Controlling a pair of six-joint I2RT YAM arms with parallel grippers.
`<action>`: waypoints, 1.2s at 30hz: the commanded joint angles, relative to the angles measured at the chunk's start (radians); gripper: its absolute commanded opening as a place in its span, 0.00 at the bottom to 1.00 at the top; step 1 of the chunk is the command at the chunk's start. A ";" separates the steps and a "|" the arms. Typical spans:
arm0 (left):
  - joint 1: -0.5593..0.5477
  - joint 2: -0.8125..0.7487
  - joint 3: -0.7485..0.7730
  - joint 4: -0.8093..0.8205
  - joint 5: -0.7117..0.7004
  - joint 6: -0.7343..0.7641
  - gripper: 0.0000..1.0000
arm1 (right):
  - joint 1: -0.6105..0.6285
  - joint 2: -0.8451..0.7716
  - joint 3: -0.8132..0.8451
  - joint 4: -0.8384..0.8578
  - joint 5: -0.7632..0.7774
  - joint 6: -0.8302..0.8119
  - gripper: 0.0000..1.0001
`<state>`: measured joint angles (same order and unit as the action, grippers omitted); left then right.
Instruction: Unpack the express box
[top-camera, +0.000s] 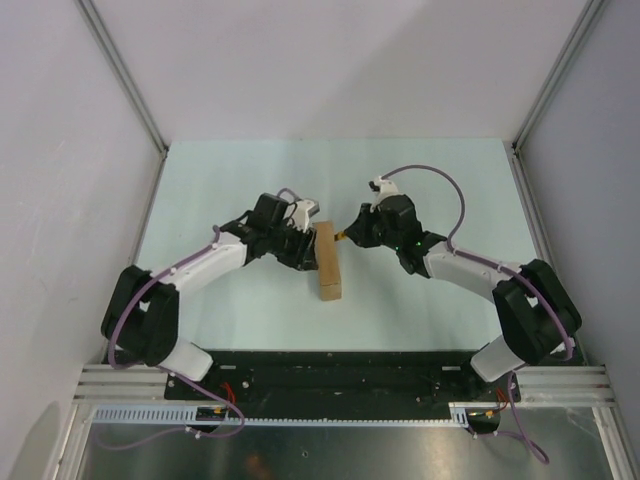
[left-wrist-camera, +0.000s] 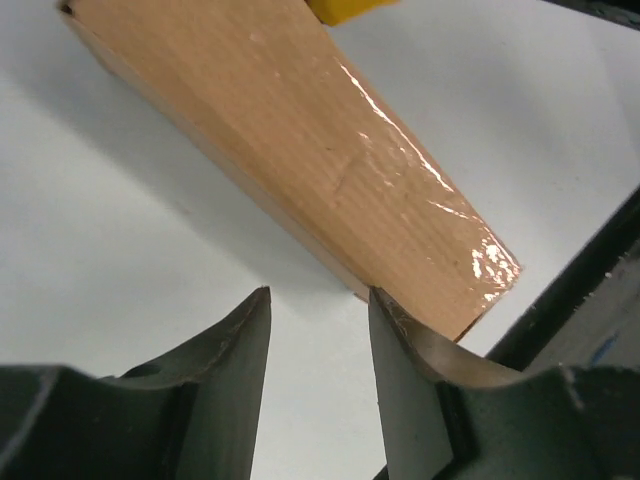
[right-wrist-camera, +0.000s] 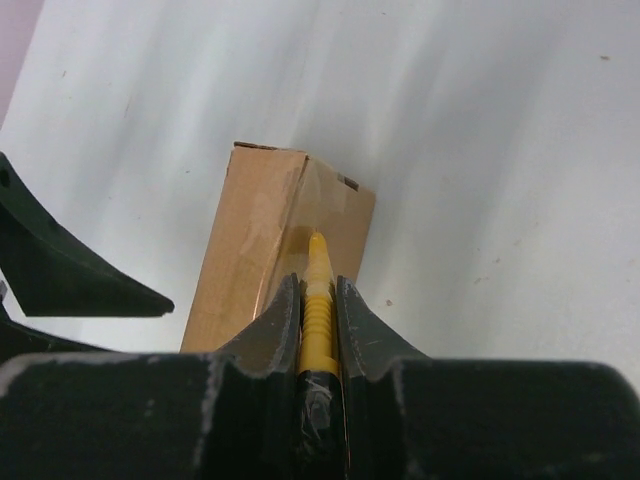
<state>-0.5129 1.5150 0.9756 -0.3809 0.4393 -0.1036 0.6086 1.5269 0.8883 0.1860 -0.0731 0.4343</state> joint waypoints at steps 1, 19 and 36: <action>0.010 -0.084 0.017 0.017 -0.199 0.025 0.48 | 0.008 0.001 0.063 0.023 -0.021 -0.039 0.00; 0.034 0.045 0.469 0.066 -0.401 0.110 1.00 | 0.356 -0.450 0.066 -0.405 0.352 -0.223 0.00; -0.047 0.324 0.506 0.082 0.067 0.042 0.63 | 0.596 -0.097 0.063 -0.207 0.604 -0.143 0.00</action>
<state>-0.5442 1.8423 1.5257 -0.3172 0.4179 -0.0864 1.2144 1.4048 0.9295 -0.1043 0.4194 0.2531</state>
